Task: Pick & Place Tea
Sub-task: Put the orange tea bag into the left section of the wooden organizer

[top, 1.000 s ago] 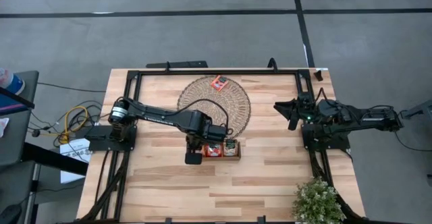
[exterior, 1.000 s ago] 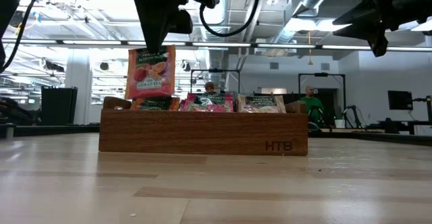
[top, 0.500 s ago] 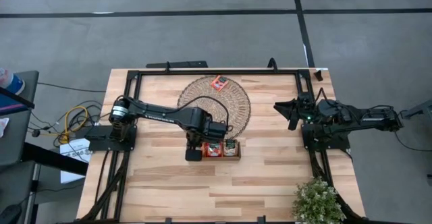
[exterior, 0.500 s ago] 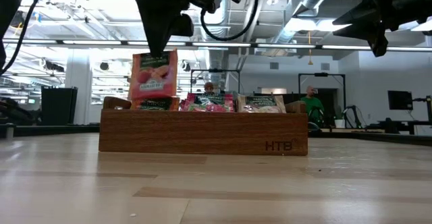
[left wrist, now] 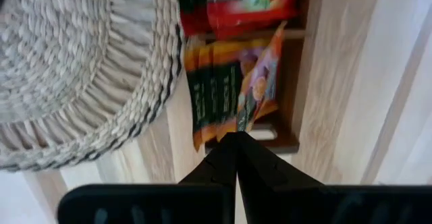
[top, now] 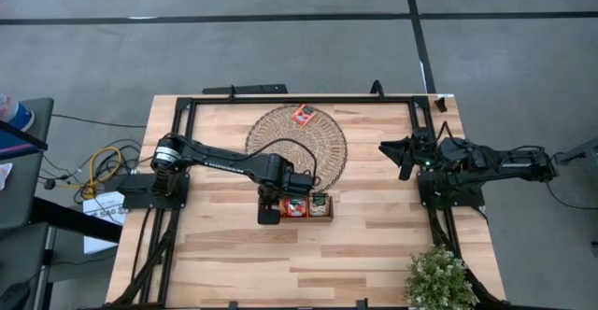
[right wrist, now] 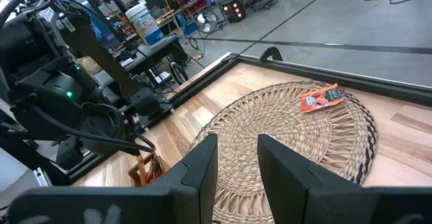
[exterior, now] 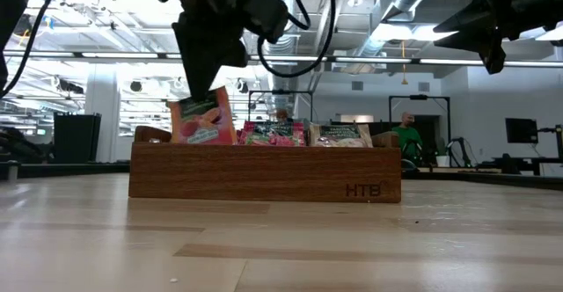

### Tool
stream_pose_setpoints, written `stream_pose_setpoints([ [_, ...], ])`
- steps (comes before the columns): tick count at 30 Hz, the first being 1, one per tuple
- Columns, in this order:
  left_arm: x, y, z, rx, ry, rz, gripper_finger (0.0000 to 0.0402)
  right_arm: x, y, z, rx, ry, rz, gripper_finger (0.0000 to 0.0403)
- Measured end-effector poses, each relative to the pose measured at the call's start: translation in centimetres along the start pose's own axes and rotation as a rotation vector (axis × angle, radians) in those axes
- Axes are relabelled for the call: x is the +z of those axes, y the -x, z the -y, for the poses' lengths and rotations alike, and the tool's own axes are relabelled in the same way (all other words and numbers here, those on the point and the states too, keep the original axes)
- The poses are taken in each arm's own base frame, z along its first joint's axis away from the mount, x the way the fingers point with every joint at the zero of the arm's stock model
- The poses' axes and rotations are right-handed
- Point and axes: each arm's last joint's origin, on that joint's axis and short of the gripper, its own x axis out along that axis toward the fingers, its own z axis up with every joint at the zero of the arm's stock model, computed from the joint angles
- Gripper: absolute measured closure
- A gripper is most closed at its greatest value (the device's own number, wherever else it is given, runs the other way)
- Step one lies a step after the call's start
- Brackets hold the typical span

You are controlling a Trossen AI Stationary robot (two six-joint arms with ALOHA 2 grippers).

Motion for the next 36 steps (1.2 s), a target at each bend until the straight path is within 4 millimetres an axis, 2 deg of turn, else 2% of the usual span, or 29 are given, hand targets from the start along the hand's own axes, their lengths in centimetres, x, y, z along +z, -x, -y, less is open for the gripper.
stream_pose_setpoints([
  [8,0.07,0.0,0.11,-0.029,-0.02,0.005,0.0401,0.0,0.0,0.0,-0.001,0.0,0.0,0.0305],
  [14,-0.5,0.21,-0.09,0.0,-0.03,-0.052,0.0401,0.01,0.0,0.01,-0.003,0.0,0.002,0.0305],
  [36,-0.09,0.23,-0.03,-0.025,-0.08,-0.011,0.0401,0.0,0.0,0.01,-0.003,0.001,0.001,0.0305],
])
